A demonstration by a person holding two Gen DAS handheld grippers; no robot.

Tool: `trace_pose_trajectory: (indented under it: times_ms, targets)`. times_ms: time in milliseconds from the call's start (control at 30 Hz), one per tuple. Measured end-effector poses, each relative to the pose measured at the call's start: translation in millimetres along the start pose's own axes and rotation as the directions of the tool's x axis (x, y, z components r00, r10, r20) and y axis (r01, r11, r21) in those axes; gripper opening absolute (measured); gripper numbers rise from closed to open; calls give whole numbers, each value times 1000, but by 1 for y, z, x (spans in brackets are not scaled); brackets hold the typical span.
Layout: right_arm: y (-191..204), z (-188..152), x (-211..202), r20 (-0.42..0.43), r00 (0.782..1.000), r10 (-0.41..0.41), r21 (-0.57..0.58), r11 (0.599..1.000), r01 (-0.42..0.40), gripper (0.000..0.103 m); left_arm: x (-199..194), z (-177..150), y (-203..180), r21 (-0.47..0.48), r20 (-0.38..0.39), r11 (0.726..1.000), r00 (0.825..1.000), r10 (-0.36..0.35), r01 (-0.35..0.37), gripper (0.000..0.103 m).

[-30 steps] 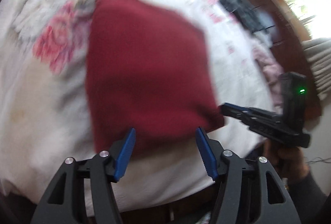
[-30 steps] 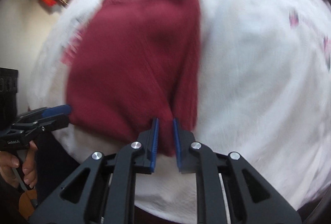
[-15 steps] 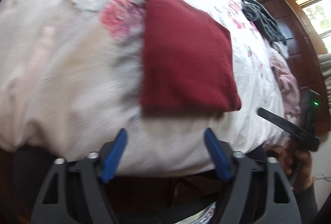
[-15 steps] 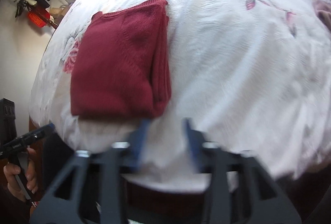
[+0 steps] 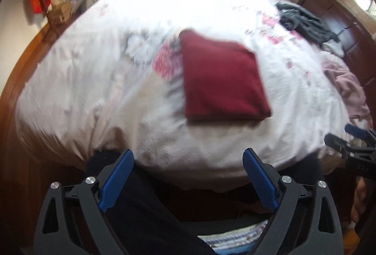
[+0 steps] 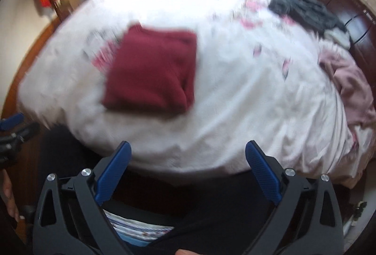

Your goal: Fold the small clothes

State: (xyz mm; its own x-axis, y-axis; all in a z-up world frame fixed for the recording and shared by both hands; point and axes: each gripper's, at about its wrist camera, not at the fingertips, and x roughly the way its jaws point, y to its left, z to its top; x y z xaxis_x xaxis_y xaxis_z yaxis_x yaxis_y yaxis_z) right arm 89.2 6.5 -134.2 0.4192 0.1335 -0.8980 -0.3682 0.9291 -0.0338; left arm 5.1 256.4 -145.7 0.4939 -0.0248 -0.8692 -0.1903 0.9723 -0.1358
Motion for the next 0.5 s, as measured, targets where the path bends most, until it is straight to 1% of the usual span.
trace_pose_trajectory:
  times_ms: [33, 167, 267, 367, 433, 500]
  targets:
    - [0, 3, -18, 36, 999, 27, 11, 1000, -28, 97, -13, 2, 0, 2, 14, 1000, 1000, -16, 16, 94]
    - [3, 15, -69, 112, 993, 42, 6, 999, -43, 98, -67, 9, -4, -12, 43, 998, 998, -54, 55, 94]
    - [8, 19, -106, 171, 985, 26, -20, 1000, -23, 100, -98, 13, -13, 12, 50, 1000, 999, 1, -2, 94]
    - [13, 16, -138, 221, 975, 17, -27, 1000, -12, 100, -129, 12, -24, 34, 78, 999, 997, -30, 27, 94]
    - [17, 12, -152, 244, 970, -2, -30, 1000, 9, 100, -144, 10, -34, 63, 101, 998, 995, -18, 12, 94]
    - [20, 10, -160, 248, 969, -24, -39, 999, 35, 100, -155, 9, -41, 80, 123, 997, 992, -15, 5, 94]
